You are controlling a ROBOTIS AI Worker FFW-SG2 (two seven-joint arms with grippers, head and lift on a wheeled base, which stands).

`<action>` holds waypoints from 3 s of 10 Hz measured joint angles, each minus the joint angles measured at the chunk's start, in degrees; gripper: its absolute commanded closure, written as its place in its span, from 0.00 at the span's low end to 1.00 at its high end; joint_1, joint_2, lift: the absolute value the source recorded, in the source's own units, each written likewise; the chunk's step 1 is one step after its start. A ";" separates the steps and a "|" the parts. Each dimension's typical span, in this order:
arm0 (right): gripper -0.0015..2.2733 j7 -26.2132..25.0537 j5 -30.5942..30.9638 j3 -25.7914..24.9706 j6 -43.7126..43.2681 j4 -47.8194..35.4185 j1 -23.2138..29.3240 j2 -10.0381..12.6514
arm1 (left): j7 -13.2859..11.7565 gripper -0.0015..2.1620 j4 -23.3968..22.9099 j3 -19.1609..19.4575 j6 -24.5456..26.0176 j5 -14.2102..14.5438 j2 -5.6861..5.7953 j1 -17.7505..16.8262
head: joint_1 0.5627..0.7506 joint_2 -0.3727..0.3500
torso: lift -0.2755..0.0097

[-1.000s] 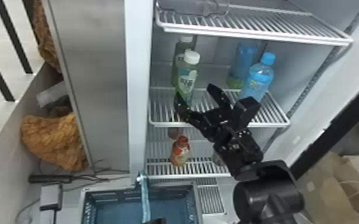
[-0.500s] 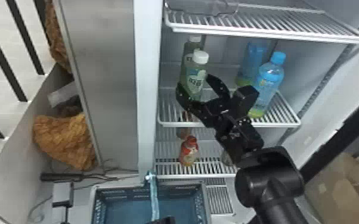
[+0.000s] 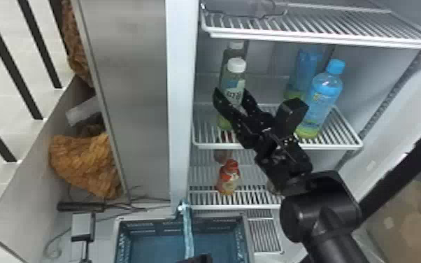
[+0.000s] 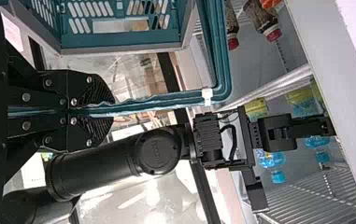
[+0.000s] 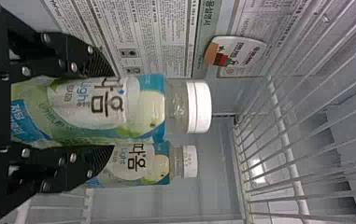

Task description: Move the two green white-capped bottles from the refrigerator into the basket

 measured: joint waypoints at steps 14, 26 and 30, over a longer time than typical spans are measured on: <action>0.43 1.05 -0.09 -11.28 24.96 -45.82 30.05 -0.36 | -0.04 0.55 0.00 0.04 -0.81 0.29 0.16 0.15 | 0.70 0.22 | 0.95; 0.43 7.44 -0.32 -14.25 69.06 -72.18 44.40 -1.30 | -0.05 0.55 0.00 0.46 -0.71 0.24 0.07 0.63 | 0.70 0.23 | 0.95; 0.43 10.54 -0.83 -11.77 77.23 -62.75 38.25 -2.37 | -0.05 0.55 0.00 0.34 -0.56 0.20 0.07 0.51 | 0.70 0.25 | 0.95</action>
